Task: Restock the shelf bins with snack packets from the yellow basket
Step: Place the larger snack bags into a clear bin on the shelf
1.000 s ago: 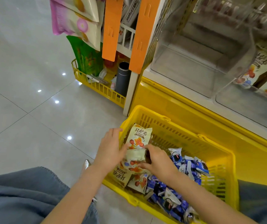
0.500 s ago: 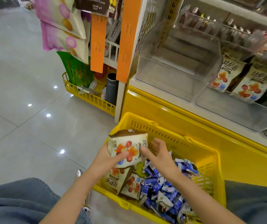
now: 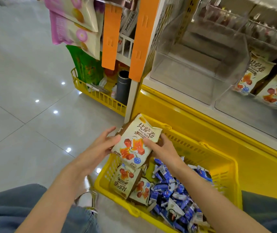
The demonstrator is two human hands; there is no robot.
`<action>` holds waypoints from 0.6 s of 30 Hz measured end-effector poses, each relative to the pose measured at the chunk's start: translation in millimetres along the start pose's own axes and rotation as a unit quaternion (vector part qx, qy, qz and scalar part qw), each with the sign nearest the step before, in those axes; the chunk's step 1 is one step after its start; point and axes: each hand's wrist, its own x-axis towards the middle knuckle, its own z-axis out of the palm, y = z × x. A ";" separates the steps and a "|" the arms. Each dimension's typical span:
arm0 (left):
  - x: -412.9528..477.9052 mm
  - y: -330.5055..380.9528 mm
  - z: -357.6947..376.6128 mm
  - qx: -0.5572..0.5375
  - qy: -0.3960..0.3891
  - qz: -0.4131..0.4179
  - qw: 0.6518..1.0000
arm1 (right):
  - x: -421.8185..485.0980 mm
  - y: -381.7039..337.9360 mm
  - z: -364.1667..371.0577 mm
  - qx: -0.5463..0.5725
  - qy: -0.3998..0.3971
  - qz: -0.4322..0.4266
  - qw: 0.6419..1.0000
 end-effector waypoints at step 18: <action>19.8 -21.2 -14.3 0.042 0.219 0.050 0.974 | 65.3 82.1 0.1 -0.150 0.073 0.153 0.974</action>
